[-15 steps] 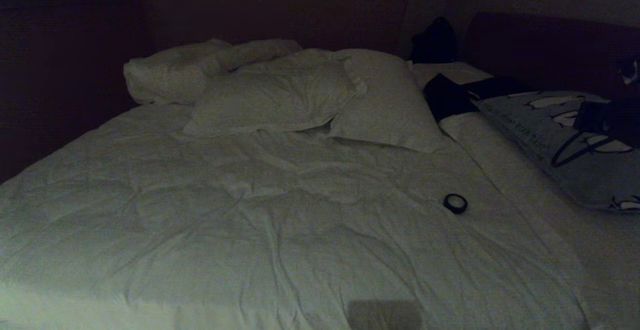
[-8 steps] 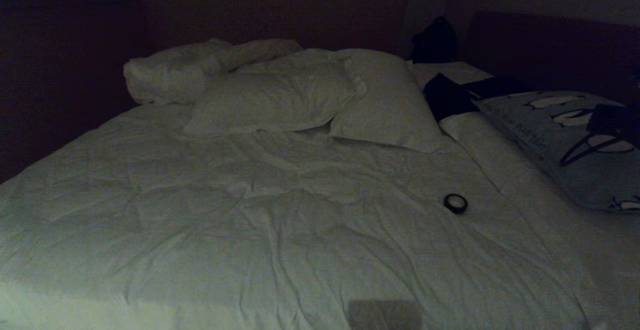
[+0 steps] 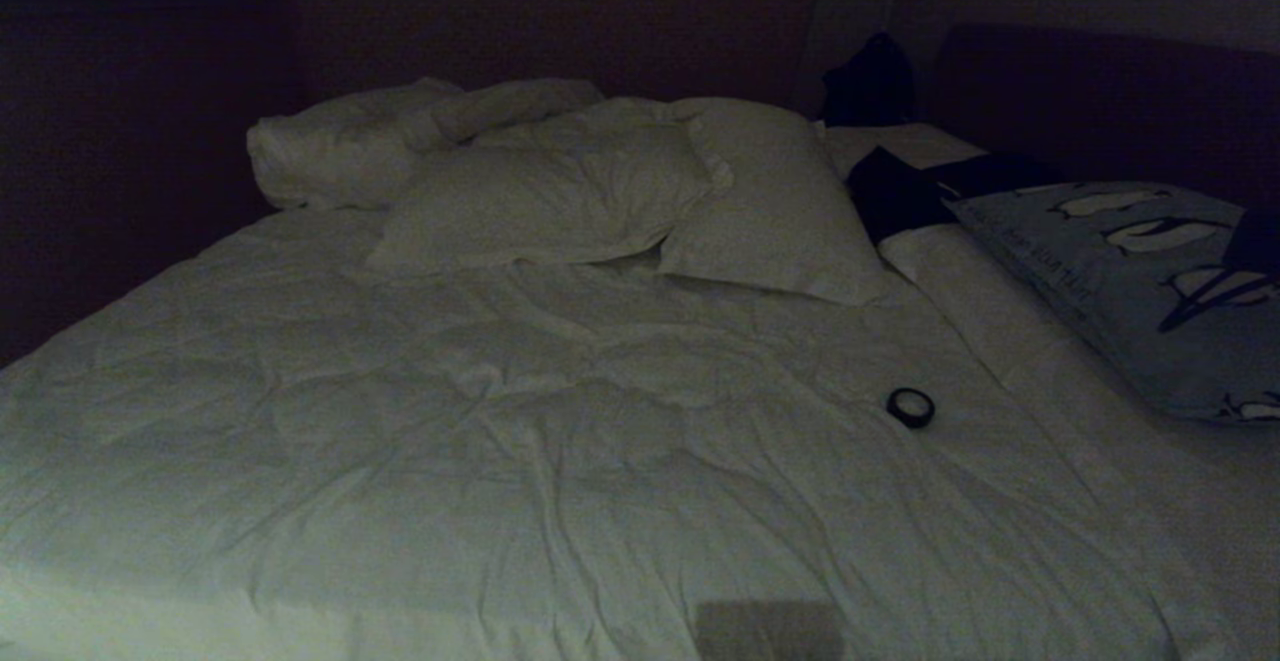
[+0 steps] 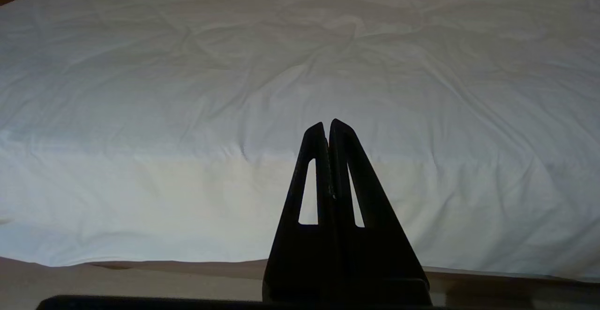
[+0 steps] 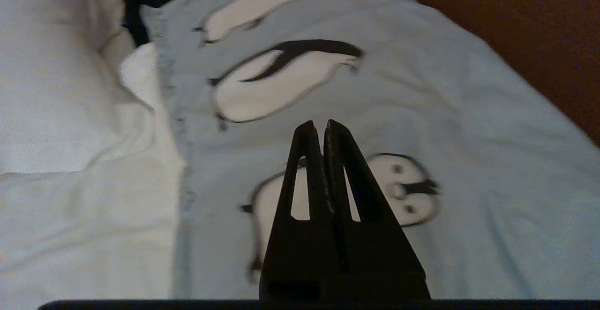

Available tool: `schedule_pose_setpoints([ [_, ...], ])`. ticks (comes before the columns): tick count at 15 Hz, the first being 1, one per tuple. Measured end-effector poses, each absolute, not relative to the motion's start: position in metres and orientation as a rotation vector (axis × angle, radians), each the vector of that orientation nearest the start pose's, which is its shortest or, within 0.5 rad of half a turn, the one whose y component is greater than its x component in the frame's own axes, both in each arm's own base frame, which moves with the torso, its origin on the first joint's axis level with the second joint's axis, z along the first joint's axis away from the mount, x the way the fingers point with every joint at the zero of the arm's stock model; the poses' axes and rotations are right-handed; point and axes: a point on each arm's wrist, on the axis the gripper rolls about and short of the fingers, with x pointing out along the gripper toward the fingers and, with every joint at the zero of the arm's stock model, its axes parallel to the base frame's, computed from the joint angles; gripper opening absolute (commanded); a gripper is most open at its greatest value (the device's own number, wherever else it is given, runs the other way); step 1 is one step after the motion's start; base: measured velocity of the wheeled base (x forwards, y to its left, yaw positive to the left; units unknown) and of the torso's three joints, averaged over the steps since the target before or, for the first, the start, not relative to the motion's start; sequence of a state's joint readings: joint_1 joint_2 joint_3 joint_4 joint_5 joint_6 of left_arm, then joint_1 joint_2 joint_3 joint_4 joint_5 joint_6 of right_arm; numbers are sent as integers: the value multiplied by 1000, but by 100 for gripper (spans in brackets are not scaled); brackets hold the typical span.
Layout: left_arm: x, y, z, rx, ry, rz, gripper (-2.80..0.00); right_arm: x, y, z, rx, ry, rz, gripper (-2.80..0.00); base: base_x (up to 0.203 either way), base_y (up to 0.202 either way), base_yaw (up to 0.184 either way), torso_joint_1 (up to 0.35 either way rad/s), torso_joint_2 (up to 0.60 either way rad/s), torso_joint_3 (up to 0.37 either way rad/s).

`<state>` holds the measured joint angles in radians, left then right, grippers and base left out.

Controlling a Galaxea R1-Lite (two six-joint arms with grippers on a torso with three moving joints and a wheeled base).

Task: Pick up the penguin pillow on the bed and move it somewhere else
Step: Pick up the pillow

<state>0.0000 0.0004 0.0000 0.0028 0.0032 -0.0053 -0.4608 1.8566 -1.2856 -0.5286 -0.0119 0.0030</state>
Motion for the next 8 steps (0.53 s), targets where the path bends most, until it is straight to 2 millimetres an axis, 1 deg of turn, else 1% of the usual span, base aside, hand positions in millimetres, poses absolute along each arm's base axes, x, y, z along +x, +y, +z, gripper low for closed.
schedule_pose_setpoints([
  [8, -23, 0, 75, -5, 4, 3, -280, 326, -181, 258, 9, 27, -520, 0, 0, 0, 0, 0, 0, 0],
])
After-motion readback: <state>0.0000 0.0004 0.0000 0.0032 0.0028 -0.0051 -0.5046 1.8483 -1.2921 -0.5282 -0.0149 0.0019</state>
